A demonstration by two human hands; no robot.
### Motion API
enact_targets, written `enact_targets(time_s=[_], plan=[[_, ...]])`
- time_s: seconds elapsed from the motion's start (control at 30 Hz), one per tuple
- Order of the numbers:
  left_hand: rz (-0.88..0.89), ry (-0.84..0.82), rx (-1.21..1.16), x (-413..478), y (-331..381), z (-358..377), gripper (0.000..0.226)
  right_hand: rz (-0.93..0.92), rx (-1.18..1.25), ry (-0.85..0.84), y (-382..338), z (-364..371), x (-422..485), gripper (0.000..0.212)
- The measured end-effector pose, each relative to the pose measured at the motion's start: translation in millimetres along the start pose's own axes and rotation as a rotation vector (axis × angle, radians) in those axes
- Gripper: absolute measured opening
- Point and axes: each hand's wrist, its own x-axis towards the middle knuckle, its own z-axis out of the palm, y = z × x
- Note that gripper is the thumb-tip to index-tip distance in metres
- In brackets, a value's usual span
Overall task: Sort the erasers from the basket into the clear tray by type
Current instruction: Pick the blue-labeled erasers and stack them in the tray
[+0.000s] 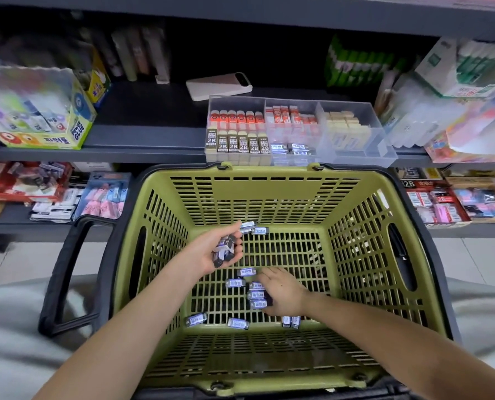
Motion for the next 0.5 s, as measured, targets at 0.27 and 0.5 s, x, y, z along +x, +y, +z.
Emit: enact_targets(time_s=[0.27, 0.5], plan=[[0.149, -0.008, 0.255, -8.3, -1.8, 11.8, 0.041, 0.339, 0.683, 0.383, -2.0, -84.4, -11.7, 0.057], [0.341, -0.105, 0.286, -23.7, 14.0, 41.5, 0.026, 0.238, 0.766, 0.61, -26.5, -147.9, -25.7, 0.053]])
